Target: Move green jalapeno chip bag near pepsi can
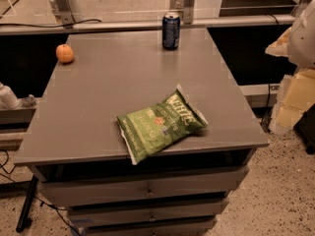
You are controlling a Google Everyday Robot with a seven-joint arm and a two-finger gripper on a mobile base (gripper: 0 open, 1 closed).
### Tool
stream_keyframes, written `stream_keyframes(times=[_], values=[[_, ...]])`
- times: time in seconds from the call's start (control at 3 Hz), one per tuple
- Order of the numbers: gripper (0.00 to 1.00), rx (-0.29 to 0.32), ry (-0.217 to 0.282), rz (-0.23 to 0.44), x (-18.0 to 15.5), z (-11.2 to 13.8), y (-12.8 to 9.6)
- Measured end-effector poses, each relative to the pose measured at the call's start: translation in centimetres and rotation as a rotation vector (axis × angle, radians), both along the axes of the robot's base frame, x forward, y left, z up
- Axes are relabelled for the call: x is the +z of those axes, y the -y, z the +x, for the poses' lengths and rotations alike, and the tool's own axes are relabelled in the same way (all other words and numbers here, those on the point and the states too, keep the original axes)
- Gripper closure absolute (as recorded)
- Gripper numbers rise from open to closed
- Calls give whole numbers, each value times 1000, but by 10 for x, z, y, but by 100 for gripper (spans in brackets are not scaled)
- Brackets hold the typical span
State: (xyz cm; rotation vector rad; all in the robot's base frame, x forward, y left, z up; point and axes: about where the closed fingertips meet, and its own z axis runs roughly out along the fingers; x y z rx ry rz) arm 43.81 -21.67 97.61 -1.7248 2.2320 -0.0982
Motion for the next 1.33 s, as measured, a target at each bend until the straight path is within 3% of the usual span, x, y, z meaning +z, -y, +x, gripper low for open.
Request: stream_keyframes(times=[0.33, 0.67, 1.0, 1.33], values=[[0, 0, 0, 0, 0, 0, 0], [0, 7, 13, 101, -4, 11, -15], [0, 28, 4, 316, -23, 38, -58], [0, 40, -16, 462, -47, 63, -103]])
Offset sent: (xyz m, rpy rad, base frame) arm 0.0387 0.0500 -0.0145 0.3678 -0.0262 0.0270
